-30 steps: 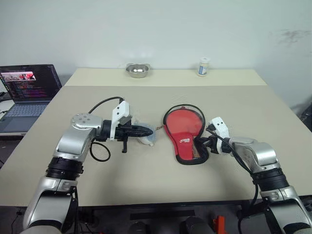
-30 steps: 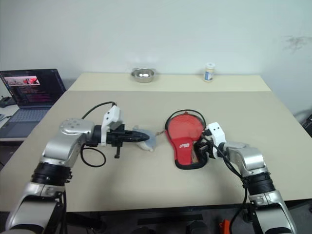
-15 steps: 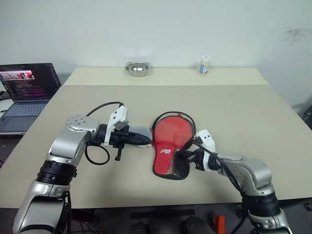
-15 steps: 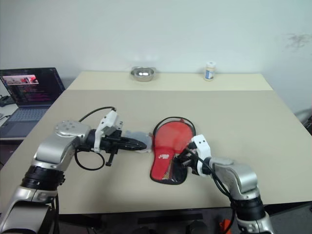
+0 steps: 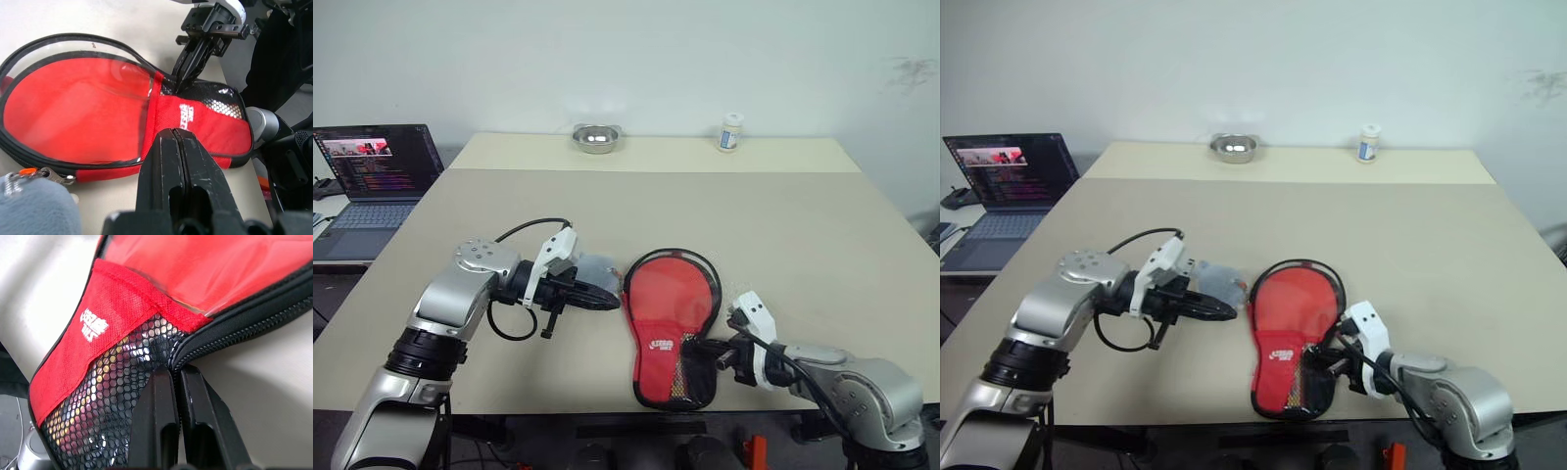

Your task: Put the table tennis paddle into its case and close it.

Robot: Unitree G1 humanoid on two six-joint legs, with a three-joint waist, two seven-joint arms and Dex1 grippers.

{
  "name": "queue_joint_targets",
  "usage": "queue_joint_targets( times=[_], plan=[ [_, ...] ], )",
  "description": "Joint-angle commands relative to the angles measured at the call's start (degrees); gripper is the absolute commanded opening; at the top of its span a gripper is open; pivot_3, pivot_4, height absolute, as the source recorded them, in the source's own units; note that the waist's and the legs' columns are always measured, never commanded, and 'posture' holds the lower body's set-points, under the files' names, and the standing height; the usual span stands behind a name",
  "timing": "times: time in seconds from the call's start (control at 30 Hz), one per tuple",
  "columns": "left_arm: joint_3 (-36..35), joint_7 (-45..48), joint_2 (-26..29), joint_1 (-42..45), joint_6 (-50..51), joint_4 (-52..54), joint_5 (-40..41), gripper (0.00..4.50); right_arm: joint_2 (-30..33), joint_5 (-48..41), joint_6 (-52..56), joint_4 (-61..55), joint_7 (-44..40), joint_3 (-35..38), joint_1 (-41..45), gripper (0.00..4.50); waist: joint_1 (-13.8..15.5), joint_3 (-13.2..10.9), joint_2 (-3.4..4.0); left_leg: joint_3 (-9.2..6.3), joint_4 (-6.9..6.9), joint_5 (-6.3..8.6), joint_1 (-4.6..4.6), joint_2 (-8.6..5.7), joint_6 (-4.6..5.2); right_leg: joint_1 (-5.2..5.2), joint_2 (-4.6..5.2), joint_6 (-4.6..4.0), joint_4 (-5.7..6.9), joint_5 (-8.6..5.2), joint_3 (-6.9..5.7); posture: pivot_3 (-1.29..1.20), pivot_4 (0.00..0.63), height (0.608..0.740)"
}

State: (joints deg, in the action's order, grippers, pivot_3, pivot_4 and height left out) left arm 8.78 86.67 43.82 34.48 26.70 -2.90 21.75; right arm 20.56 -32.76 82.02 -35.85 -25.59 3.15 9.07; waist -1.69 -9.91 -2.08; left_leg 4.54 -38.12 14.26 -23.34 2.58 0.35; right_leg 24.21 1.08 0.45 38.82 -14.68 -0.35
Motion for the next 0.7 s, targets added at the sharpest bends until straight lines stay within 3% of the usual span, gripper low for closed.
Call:
queue_joint_targets(
  times=[0.03, 0.4, 0.5, 0.7],
  plan=[
    [-0.09, 1.40, 0.83, 0.18, -0.90, 1.64, 0.79, 0.00, 1.98, -0.68, 0.03, 0.09, -0.06, 1.63, 0.37, 0.03, 0.00, 0.00, 0.00, 0.00, 0.00, 0.00, 0.00, -0.01, 0.00, 0.00, 0.00, 0.00, -0.01, 0.00, 0.00, 0.00, 0.150, 0.740],
    [-0.24, 1.02, 0.44, 0.17, -3.47, -0.12, 0.04, 0.00, 1.74, -0.84, -1.27, 0.82, 1.41, 1.71, 1.60, 0.03, 0.00, 0.00, -0.01, -0.01, -0.01, -0.01, 0.00, 0.00, 0.01, -0.02, 0.00, 0.01, -0.04, 0.00, 0.01, 0.00, 0.150, 0.740],
    [-0.47, 0.47, 0.15, 0.18, -4.30, -0.83, -0.16, 0.00, 1.80, -1.63, -0.24, -1.33, 1.93, 3.54, 1.38, 0.71, 0.00, 0.00, -0.01, -0.01, -0.02, -0.01, 0.00, 0.01, 0.00, -0.02, 0.00, 0.01, -0.04, 0.00, 0.01, 0.00, 0.150, 0.740],
    [-1.75, -3.55, -1.11, 1.01, -5.67, -3.89, -1.15, 0.00, 1.15, -7.56, 5.29, -10.04, 0.81, 10.77, 1.28, 2.69, 0.00, -0.01, -0.01, -0.03, -0.01, -0.02, -0.01, 0.06, -0.01, -0.02, 0.00, 0.01, -0.05, 0.00, 0.01, 0.00, 0.150, 0.740]
  ],
)
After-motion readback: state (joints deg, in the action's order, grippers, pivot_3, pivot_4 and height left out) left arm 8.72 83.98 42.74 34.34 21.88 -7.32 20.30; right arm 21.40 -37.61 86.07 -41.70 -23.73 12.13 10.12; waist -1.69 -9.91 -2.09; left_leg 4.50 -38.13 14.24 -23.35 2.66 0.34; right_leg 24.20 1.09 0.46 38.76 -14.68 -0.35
